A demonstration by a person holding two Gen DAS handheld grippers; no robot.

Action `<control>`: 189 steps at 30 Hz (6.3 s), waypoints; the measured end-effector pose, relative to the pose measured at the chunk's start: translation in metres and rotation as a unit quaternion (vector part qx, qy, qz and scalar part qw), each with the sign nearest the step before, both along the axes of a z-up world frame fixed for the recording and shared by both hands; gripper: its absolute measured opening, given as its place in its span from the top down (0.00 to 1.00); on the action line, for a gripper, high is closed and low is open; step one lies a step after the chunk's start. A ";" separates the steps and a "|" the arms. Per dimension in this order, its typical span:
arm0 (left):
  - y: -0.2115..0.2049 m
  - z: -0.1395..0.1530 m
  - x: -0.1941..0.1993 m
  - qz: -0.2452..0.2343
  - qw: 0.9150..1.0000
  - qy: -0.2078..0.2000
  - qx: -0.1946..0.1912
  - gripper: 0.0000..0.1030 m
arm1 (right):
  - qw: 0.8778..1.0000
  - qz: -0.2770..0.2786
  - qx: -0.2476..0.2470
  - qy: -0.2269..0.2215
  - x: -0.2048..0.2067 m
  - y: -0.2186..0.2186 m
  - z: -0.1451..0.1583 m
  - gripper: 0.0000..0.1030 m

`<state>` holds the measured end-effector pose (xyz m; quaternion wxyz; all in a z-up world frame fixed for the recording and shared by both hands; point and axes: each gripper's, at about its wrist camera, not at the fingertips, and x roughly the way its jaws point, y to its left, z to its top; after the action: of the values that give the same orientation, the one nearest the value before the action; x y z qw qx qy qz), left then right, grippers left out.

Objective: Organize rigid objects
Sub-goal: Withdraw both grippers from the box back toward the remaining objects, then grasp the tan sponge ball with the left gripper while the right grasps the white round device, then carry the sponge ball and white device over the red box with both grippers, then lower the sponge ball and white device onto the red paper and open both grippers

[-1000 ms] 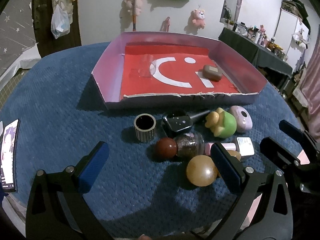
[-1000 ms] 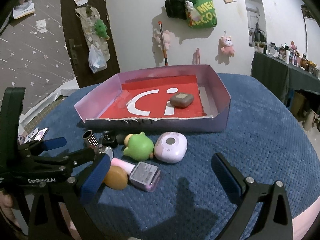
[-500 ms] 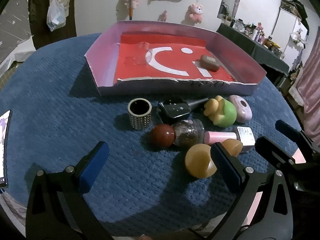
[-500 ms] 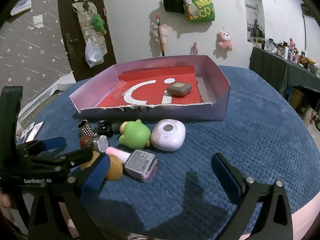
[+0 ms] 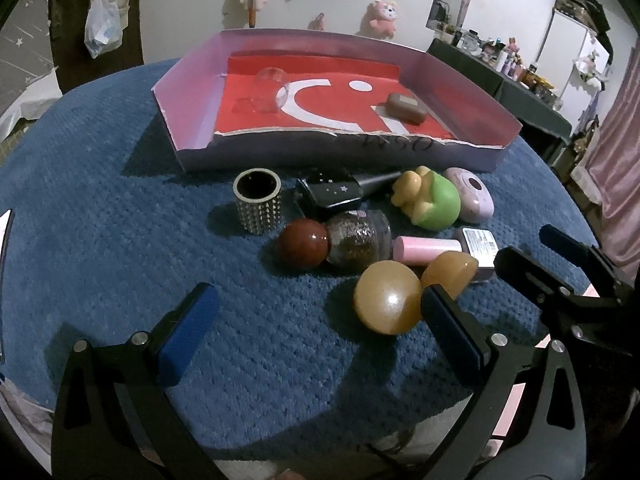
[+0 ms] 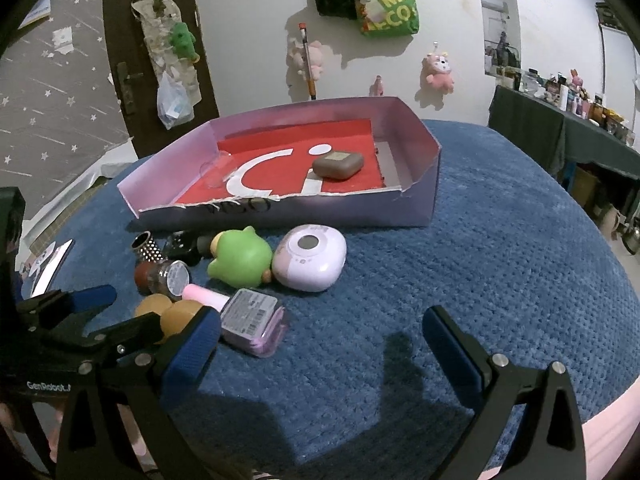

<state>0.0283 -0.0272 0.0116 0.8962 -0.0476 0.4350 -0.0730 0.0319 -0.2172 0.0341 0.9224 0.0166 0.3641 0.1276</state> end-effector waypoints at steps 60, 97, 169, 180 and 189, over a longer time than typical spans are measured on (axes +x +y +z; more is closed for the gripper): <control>-0.012 0.025 -0.014 -0.039 0.995 -0.090 0.013 0.65 | 0.997 0.061 0.039 0.000 0.032 0.011 0.034 0.44; 0.017 0.073 0.028 -0.018 0.991 -0.133 -0.005 0.65 | 0.993 0.100 0.060 -0.024 0.036 0.030 0.070 0.44; 0.018 0.011 0.180 -0.016 0.998 0.053 -0.013 0.65 | 0.985 0.092 0.033 0.143 0.182 0.043 0.004 0.44; 0.020 0.008 0.188 0.000 1.000 0.031 0.005 0.65 | 0.991 0.066 0.021 0.116 0.191 0.044 0.005 0.44; 0.018 0.008 0.189 0.000 1.000 0.030 0.009 0.65 | 0.993 0.055 0.007 0.108 0.192 0.045 0.004 0.44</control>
<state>0.2174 -0.0088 0.0194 0.8830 -0.0420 0.4626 -0.0681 0.2244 -0.1725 0.0380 0.8691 0.0167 0.4611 0.1782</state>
